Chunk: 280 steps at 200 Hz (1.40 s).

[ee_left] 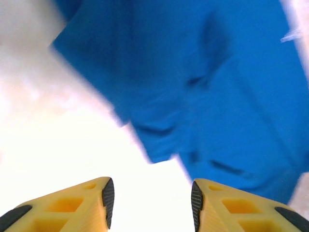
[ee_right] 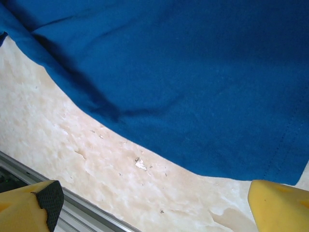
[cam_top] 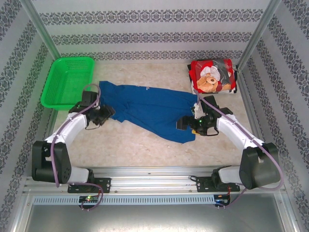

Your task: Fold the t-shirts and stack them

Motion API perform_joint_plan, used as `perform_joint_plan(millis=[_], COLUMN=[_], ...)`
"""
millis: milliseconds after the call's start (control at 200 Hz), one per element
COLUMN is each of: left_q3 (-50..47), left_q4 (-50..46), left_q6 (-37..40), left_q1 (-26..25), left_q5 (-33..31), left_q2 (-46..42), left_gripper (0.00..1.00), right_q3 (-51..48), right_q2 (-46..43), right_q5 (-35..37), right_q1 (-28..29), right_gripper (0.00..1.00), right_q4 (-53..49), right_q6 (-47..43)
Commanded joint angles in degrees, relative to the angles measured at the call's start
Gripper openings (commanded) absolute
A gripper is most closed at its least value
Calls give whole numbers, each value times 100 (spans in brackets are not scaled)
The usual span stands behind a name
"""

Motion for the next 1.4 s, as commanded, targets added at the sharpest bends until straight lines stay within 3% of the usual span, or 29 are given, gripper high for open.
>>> perform_joint_plan(millis=[0, 245, 629, 949, 1244, 1394], left_q3=[-197, -74, 96, 179, 177, 124], left_q4=[617, 946, 1597, 1680, 1679, 1474], left_q6=[-418, -448, -524, -503, -453, -440], left_q1=[-44, -211, -268, -281, -281, -281], left_q5=[-94, -600, -723, -855, -884, -777], left_q2=[228, 973, 1523, 1689, 1589, 1177], left_gripper=[41, 37, 35, 21, 0, 0], right_q3=[233, 231, 17, -10, -122, -151], right_q2=[132, 98, -99, -121, -90, -52], right_q5=[-135, -144, -156, -162, -171, 56], right_q1=[-36, -93, -169, -210, -210, -219], right_gripper=[98, 98, 98, 98, 98, 98], right_q4=[27, -58, -6, 2, 90, -59], right_q6=[-214, -264, -166, -157, -96, -65])
